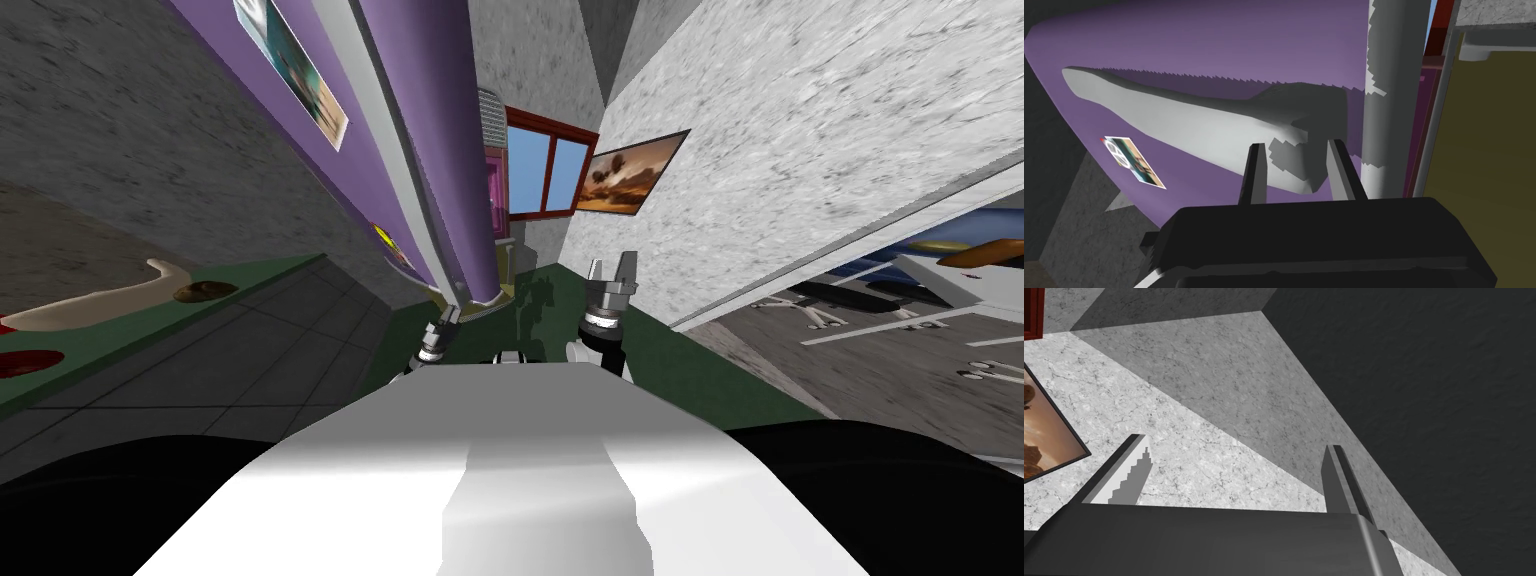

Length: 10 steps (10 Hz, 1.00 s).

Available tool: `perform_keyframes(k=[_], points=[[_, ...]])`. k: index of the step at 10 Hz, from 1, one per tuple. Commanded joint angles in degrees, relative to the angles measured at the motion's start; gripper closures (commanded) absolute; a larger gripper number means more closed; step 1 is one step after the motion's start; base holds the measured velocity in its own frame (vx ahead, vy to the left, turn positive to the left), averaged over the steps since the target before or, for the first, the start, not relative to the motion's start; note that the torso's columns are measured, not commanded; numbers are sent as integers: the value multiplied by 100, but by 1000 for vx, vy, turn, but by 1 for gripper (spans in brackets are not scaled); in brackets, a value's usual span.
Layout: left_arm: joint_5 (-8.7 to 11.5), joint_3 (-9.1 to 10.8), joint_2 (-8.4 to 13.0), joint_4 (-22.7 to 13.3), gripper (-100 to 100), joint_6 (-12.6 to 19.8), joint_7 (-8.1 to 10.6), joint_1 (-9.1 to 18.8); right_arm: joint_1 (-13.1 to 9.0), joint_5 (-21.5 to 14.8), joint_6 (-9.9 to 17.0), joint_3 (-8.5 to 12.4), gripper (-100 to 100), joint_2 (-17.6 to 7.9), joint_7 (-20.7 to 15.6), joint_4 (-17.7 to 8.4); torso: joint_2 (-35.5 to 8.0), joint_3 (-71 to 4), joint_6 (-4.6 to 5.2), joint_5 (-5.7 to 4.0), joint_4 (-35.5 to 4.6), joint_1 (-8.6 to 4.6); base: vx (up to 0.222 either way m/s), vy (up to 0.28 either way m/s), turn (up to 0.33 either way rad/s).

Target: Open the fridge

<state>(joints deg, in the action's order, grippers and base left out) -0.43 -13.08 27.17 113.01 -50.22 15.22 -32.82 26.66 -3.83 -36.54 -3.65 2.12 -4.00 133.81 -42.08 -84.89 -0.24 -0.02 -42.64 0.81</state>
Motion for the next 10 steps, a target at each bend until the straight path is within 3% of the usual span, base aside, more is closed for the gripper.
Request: perform_keyframes(k=[1, 3, 4, 6, 9, 10], points=[[0, -16, 145, 211, 100, -160, 103, -41, 0, 0, 0, 0, 0, 1, 0, 0, 22, -20, -4, -8, -5, -12, -126, 201, -44], [-26, -81, 246, 259, 100, -261, 168, -91, 0, 0, 0, 0, 0, 0, 0, 0, -8, -3, 4, -9, -8, -24, -169, 188, -55], [-29, -82, 382, 421, -100, -101, 230, -274, 0, 0, 0, -1, 0, 1, 0, 0, -10, 2, 5, -14, -10, -45, -37, 56, 65], [7, -13, 507, 715, -100, 2, 292, -416, 3, 0, -1, -2, 0, 3, 0, 1, 34, -6, 25, -18, 42, -130, 54, -41, 90], [61, 90, 695, 1150, -100, 156, 385, -630, 3, 0, -1, -3, 0, 3, 0, 1, -19, 22, 21, -5, 21, -74, 54, -37, 46], [61, 90, 695, 1150, -100, 156, 385, -630, 3, 0, -1, -2, 0, 3, 0, 1, -38, 32, 17, -3, 9, -61, 21, -20, 21]])
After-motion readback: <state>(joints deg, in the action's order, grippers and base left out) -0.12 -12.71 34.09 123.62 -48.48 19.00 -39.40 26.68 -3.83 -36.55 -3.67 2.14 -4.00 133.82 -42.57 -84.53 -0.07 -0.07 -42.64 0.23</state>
